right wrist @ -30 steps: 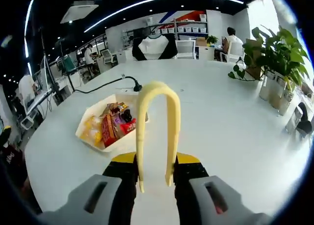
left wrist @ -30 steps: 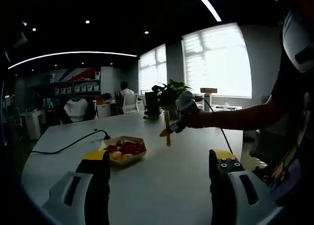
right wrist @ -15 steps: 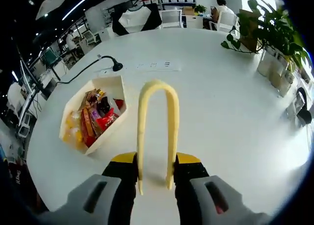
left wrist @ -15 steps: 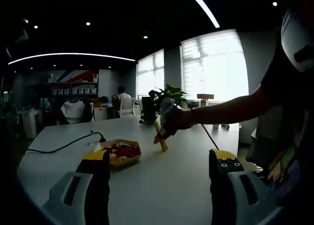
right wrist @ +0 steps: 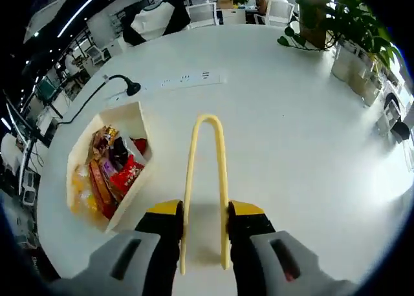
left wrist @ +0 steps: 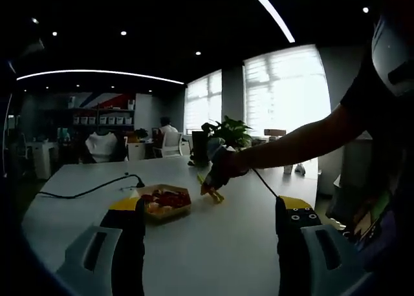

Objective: Place the target food into the container with the food tongs after gripping and lifting it, then release it inside without dropping or visibly crushing the food.

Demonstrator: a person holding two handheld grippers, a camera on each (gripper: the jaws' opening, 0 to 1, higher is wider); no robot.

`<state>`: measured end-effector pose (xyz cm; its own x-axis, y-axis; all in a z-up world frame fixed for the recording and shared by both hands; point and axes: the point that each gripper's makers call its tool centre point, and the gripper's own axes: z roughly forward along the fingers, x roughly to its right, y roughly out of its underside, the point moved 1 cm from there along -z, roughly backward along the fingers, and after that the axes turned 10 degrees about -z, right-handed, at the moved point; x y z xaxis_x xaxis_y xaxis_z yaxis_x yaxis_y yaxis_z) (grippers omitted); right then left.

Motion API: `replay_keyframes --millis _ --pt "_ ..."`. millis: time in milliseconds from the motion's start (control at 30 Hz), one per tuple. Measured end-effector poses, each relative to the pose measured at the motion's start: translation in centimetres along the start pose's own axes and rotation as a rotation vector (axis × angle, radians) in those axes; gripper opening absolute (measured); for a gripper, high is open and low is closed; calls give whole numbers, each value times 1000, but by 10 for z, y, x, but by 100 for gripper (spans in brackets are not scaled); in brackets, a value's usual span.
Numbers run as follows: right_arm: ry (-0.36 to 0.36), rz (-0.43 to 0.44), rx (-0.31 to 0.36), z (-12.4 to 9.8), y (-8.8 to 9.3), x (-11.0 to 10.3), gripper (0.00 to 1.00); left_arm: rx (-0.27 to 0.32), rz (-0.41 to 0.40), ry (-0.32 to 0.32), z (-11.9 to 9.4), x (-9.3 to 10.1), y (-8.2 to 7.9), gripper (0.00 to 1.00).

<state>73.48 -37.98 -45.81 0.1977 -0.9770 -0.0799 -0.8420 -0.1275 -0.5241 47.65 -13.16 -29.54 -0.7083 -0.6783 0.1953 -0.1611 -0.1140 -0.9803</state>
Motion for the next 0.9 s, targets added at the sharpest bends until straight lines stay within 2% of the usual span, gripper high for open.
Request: replay_keyframes --millis 100,200,367,567,867,900 --pt "9 -19 -9 2 3 -3 25 4 2 4 -1 2 -2 88" --pt "28 -35 17 -2 -3 -3 24 9 4 4 -2 2 -5 88" --pt "29 -25 3 -4 3 -5 25 8 10 -7 -5 -2 -6 88" --pt "37 -85 -15 -4 5 -5 26 7 8 -19 -6 -4 -7 88" --pt "21 -73 -6 -7 10 -5 28 7 11 -18 -6 -2 -6 88" --pt "13 -52 5 -8 10 -5 26 5 11 -19 -6 -3 -6 88"
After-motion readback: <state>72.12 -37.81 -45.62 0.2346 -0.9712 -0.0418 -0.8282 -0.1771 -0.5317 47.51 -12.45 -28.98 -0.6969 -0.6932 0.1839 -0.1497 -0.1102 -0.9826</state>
